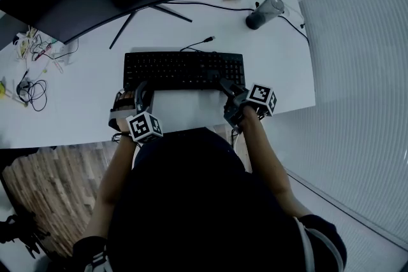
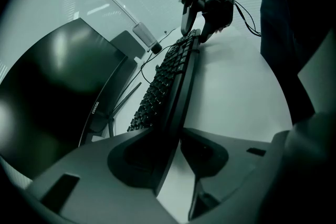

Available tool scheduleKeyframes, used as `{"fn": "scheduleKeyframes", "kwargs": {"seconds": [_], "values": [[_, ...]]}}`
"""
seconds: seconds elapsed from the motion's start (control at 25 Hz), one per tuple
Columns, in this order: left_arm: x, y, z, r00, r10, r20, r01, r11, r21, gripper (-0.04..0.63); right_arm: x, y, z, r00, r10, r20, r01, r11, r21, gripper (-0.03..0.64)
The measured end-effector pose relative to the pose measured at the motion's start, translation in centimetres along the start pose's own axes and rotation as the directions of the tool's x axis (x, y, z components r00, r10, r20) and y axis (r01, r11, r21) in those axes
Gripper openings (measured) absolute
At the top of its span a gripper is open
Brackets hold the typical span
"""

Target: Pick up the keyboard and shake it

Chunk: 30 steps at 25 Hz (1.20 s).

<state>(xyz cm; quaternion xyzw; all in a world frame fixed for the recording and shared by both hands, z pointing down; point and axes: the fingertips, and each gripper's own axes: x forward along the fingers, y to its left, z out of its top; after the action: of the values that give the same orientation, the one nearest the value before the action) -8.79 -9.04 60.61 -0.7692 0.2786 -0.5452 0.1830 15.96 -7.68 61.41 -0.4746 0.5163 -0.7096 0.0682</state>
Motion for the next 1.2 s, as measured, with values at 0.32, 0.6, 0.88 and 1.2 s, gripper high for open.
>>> {"fn": "scheduleKeyframes", "kwargs": {"seconds": [0.32, 0.6, 0.88, 1.2], "values": [[0.6, -1.2, -0.4, 0.998, -0.065, -0.020, 0.065, 0.998, 0.020, 0.168, -0.6, 2.8, -3.5, 0.995, 0.006, -0.095, -0.027, 0.975, -0.219, 0.273], [-0.9, -1.4, 0.8, 0.969, -0.236, 0.081, 0.245, 0.958, -0.150, 0.169, -1.8, 9.9, -2.4, 0.997, 0.078, 0.015, -0.050, 0.766, -0.641, 0.069], [-8.1, 9.2, 8.2, 0.904, -0.031, 0.427, 0.261, 0.830, -0.493, 0.048, -5.1, 21.6, -0.9, 0.925, 0.271, 0.267, 0.178, 0.312, -0.933, 0.043], [-19.0, 23.8, 14.0, 0.751, 0.433, 0.498, 0.015, 0.744, -0.668, 0.025, -13.8, 35.8, -0.2, 0.692, 0.603, 0.397, 0.403, 0.134, -0.905, 0.040]]}}
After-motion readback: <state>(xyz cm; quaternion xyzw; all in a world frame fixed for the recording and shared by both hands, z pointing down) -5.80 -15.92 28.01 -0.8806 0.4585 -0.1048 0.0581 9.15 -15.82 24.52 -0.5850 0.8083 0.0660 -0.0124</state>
